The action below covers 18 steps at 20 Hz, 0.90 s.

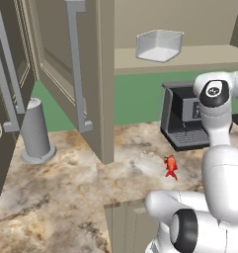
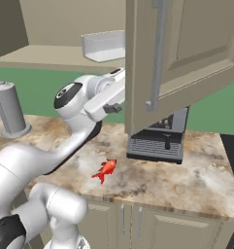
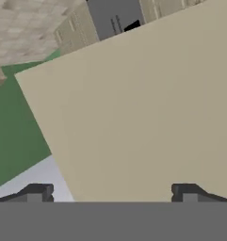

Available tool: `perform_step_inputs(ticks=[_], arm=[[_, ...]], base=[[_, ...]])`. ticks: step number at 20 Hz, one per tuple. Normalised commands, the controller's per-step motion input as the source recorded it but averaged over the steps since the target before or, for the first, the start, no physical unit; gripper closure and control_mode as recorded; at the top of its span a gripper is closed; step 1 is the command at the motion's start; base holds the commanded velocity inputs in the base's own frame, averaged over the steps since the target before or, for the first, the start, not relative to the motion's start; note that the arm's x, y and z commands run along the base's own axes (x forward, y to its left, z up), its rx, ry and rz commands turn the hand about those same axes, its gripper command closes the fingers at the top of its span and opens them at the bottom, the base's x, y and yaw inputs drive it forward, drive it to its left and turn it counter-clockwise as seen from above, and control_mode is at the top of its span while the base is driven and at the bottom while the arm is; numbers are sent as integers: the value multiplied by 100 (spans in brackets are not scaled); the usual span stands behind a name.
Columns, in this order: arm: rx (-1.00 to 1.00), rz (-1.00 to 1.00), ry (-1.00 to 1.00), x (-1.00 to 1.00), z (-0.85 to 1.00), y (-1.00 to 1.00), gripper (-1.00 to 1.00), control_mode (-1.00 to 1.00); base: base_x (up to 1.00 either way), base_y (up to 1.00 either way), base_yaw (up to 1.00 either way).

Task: Retrieve the tupperware from the cabinet, then place the raw meat into the tupperware to avoid contamination.

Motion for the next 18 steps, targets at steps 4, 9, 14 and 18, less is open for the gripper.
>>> perform_step_inputs(ticks=[4, 9, 14, 18], arm=[[1, -19, 12, -50, 0, -44, -100, -100], [0, -16, 3, -50, 0, -36, -100, -100], [0, -8, 0, -35, 0, -16, -100, -100], [4, 0, 0, -3, 0, -16, -100, -100]], base=[[0, 0, 0], [0, 0, 0], [0, 0, 0], [0, 0, 0]])
